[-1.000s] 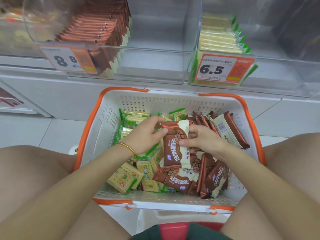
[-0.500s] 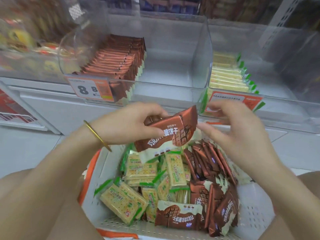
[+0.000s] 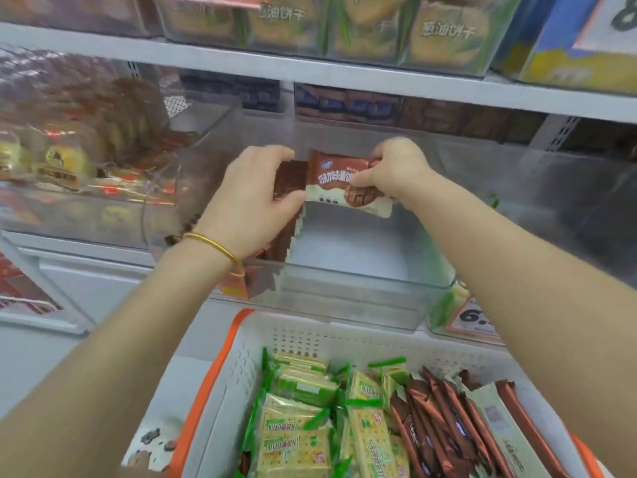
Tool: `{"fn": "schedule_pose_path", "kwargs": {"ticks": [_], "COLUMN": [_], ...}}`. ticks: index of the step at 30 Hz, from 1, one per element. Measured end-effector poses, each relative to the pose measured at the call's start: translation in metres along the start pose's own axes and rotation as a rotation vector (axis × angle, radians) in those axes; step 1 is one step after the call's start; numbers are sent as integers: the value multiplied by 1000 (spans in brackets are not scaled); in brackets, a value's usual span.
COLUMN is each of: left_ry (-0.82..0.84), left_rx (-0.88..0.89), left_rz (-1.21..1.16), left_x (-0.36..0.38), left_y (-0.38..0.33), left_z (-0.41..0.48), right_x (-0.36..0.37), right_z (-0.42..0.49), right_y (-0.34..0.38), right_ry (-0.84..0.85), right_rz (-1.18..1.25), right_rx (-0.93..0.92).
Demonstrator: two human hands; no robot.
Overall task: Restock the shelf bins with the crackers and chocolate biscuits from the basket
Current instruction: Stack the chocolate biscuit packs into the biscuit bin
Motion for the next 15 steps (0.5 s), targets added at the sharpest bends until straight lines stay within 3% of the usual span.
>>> {"fn": "schedule_pose_path", "kwargs": {"ticks": [7, 15], "left_ry": [144, 141], "left_rx": [-4, -37], "left_rz": [195, 359], "left_x": [28, 29], "left_y": [15, 24], "left_z": [-7, -15], "right_x": [42, 57], "right_z": [53, 73], "right_y": [-39, -20], "right_ry": [-94, -223], "right_rz": [-356, -649], "right_rx": [207, 47]}}
Point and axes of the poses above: each hand's wrist, its own z-axis towards the middle knuckle, its own x-axis out of the palm, y = z × x, the point moved 9 cm from there along z, towards the middle knuckle, and after that the axes turned 10 degrees about -z, right-handed, at the moved point
